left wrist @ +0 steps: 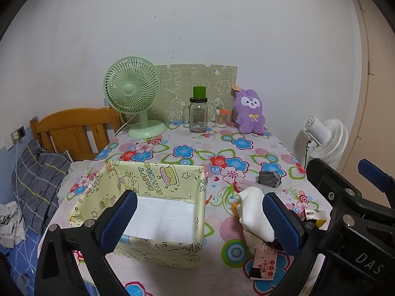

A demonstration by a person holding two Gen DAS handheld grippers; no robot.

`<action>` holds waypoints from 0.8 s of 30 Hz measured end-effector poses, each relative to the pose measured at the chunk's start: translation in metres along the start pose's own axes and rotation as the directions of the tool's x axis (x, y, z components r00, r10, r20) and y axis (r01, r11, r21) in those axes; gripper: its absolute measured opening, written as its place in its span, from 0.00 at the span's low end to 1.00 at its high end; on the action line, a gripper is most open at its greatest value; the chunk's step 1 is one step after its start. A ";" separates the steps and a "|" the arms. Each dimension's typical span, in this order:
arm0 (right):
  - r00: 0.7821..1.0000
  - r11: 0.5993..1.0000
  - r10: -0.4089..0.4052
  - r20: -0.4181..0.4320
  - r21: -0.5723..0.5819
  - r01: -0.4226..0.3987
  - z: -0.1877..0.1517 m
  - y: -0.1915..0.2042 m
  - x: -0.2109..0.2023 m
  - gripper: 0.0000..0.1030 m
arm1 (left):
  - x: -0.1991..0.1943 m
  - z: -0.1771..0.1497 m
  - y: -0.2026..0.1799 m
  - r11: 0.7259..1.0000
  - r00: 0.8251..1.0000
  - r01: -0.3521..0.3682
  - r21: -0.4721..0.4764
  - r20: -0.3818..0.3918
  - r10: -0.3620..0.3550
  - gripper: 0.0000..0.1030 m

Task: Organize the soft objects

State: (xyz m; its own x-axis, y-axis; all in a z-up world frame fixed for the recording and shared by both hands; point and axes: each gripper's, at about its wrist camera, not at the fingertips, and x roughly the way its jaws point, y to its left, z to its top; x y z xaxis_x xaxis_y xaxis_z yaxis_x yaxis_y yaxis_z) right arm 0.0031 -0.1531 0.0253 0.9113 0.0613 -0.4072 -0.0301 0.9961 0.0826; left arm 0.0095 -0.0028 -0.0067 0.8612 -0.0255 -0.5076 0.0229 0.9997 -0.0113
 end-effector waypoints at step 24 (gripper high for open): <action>1.000 1.000 0.010 0.004 0.003 -0.010 0.001 0.000 -0.002 1.00 | -0.005 0.001 0.000 1.000 1.000 -0.007 -0.004 0.015 0.007 0.99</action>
State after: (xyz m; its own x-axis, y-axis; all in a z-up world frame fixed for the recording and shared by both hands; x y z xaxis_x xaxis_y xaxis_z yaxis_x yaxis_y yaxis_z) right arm 0.0019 -0.1531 0.0266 0.9127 0.0705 -0.4025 -0.0374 0.9953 0.0895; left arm 0.0052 -0.0022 -0.0035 0.8688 -0.0186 -0.4947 0.0149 0.9998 -0.0114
